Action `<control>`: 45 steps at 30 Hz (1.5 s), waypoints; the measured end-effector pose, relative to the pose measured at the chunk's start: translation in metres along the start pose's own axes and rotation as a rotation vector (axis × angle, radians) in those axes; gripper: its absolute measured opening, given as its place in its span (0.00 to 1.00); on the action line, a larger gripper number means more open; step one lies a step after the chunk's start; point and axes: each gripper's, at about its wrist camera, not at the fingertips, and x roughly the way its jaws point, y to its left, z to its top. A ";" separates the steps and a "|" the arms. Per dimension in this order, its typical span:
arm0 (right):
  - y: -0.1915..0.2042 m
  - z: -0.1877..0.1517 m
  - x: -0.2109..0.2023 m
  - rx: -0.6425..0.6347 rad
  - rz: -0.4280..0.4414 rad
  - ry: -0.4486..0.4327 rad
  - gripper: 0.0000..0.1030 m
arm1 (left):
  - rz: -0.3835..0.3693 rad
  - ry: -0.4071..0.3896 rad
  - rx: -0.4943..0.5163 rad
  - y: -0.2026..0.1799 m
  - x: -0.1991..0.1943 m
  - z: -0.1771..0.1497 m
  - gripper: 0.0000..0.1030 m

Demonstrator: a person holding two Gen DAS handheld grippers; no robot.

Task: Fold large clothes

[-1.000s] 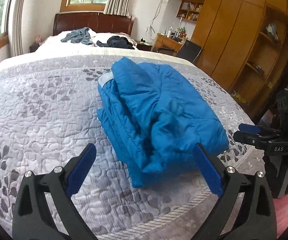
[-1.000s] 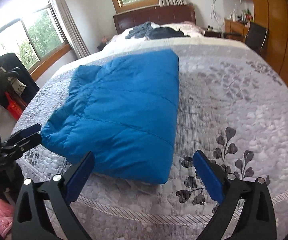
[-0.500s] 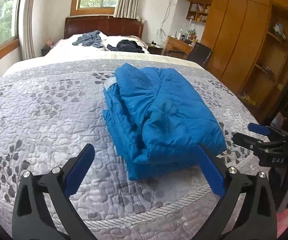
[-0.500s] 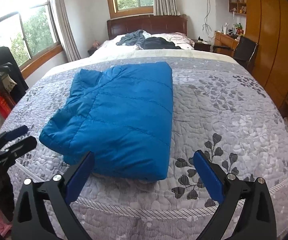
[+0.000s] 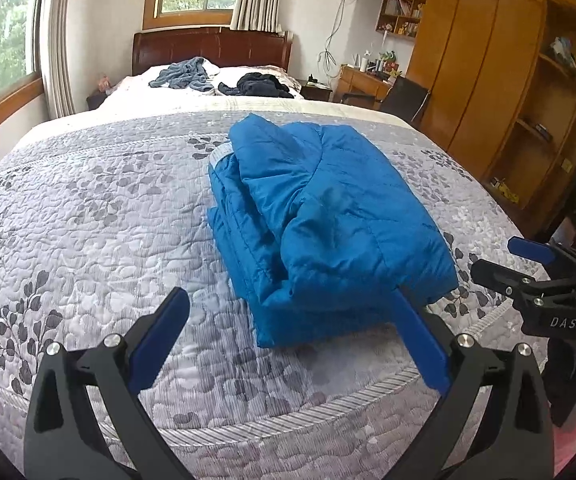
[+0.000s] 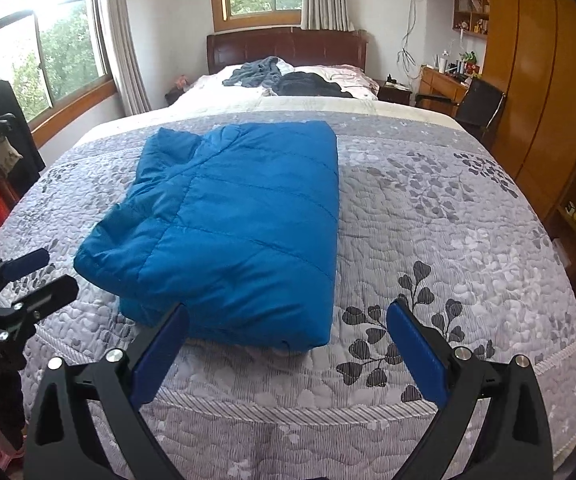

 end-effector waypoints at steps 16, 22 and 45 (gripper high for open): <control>-0.008 -0.002 0.005 0.018 -0.016 0.025 0.96 | 0.009 0.022 -0.014 0.001 0.005 -0.001 0.96; -0.010 -0.003 0.009 0.020 -0.014 0.036 0.96 | 0.010 0.031 -0.010 -0.001 0.008 -0.002 0.96; -0.013 -0.003 0.011 0.021 -0.017 0.037 0.96 | 0.008 0.037 -0.002 -0.003 0.009 -0.001 0.96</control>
